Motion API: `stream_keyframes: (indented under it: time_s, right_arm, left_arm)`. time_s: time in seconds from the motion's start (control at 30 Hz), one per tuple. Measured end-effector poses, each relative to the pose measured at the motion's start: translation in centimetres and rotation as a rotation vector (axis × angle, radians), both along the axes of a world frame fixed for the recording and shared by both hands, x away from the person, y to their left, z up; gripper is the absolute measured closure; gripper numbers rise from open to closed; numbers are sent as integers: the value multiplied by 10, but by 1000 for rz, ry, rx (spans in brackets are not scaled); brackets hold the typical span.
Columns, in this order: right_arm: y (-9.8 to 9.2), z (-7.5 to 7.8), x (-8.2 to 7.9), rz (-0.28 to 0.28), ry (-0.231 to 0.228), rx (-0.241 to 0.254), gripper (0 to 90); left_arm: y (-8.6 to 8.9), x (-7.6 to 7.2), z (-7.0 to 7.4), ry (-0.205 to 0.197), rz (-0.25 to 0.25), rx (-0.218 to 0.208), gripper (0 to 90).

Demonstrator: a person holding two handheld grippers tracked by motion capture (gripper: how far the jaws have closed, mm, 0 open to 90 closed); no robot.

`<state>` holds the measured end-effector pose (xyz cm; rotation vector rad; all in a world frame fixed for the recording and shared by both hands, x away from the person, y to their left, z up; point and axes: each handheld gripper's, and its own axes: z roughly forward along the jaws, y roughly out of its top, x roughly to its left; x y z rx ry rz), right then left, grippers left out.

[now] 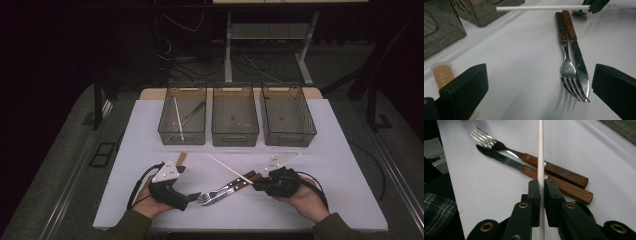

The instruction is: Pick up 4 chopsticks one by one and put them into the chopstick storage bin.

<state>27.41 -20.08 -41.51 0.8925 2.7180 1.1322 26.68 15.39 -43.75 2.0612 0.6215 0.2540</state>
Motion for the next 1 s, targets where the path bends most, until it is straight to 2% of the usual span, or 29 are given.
stream_keyframes:
  time_s: [0.5,0.83,1.0]
  right_arm:
    - [-1,19,23,-60,-6,43,843]
    - [13,28,37,-92,-7,51,843]
    - [20,29,44,-128,-3,42,843]
  left_arm:
    - [0,1,-1,5,1,-2,0]
    - [1,1,0,-1,-4,0,0]
    - [1,1,0,2,1,-6,0]
